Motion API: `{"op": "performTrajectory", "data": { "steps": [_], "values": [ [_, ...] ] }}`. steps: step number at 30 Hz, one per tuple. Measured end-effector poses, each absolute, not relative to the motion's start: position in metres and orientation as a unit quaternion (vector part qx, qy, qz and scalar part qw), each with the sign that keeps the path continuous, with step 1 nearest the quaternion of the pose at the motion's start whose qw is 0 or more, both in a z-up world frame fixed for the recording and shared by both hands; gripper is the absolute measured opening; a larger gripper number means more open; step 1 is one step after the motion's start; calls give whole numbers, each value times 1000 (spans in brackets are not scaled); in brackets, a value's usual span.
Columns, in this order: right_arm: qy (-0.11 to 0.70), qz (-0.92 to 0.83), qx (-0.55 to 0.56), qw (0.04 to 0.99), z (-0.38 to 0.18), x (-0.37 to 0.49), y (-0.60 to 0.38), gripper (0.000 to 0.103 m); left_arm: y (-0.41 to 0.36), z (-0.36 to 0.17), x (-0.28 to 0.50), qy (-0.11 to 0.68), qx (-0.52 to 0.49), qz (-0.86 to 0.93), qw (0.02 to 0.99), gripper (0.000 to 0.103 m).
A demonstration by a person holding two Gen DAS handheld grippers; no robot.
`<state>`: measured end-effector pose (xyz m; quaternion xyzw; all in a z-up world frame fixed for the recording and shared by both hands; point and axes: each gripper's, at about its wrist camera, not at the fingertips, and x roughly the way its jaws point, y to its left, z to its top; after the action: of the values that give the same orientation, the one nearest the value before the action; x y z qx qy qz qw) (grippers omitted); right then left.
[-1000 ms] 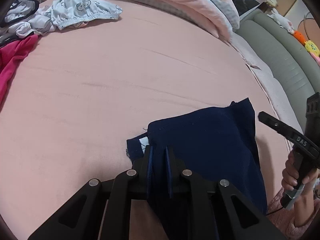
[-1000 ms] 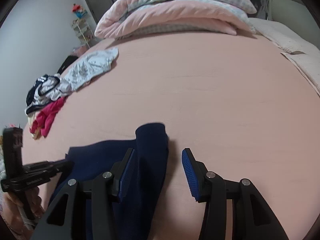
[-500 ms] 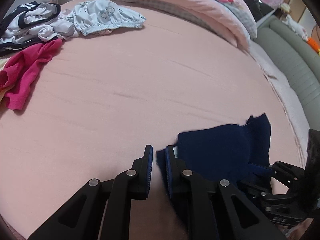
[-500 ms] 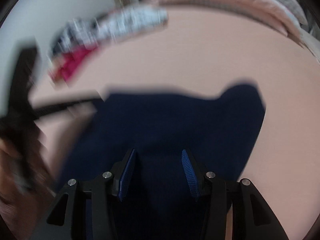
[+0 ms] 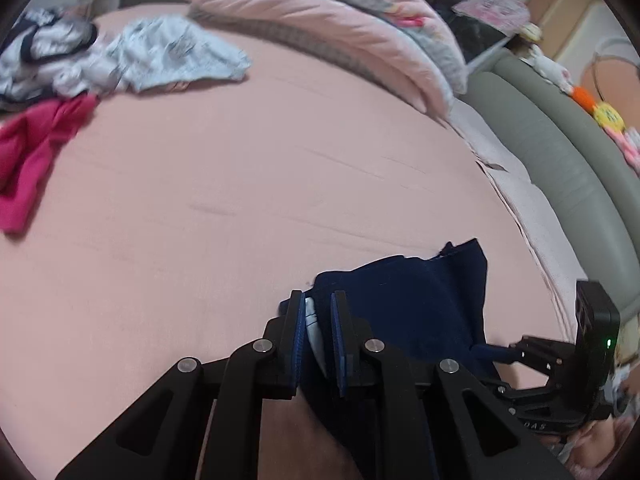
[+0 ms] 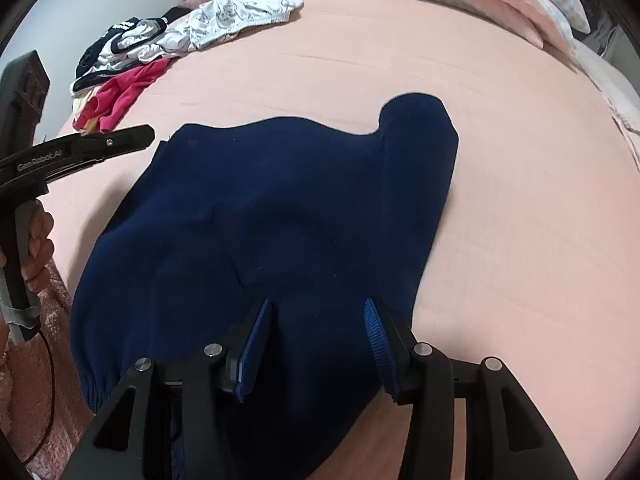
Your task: Fold clothes
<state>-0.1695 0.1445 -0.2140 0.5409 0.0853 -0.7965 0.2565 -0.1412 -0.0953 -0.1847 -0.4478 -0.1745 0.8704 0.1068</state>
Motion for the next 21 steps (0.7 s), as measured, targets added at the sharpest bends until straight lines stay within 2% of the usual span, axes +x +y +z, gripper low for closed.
{"op": "performTrajectory", "data": {
  "steps": [1, 5, 8, 10, 13, 18, 21],
  "values": [
    [78, -800, 535, 260, -212, -170, 145, 49, -95, -184, -140, -176, -445, 872, 105, 11],
    [-42, -841, 470, 265, -182, -178, 166, 49, -92, -187, -141, -177, -450, 868, 108, 11],
    [-23, -851, 469, 235, -186, -188, 166, 49, -89, -191, -142, -180, -458, 864, 108, 12],
    [-6, -849, 489, 199, -201, -196, 169, 49, -100, -195, -139, -211, -450, 864, 87, 24],
    [-26, -843, 507, 181, -210, -203, 182, 49, -104, -191, -135, -233, -431, 866, 104, 38],
    [-42, -837, 520, 163, -210, -206, 199, 49, -89, -191, -128, -189, -449, 867, 108, 38],
    [-47, -827, 538, 157, -207, -207, 196, 49, -90, -192, -123, -237, -448, 852, 133, 38]
  ]
}}
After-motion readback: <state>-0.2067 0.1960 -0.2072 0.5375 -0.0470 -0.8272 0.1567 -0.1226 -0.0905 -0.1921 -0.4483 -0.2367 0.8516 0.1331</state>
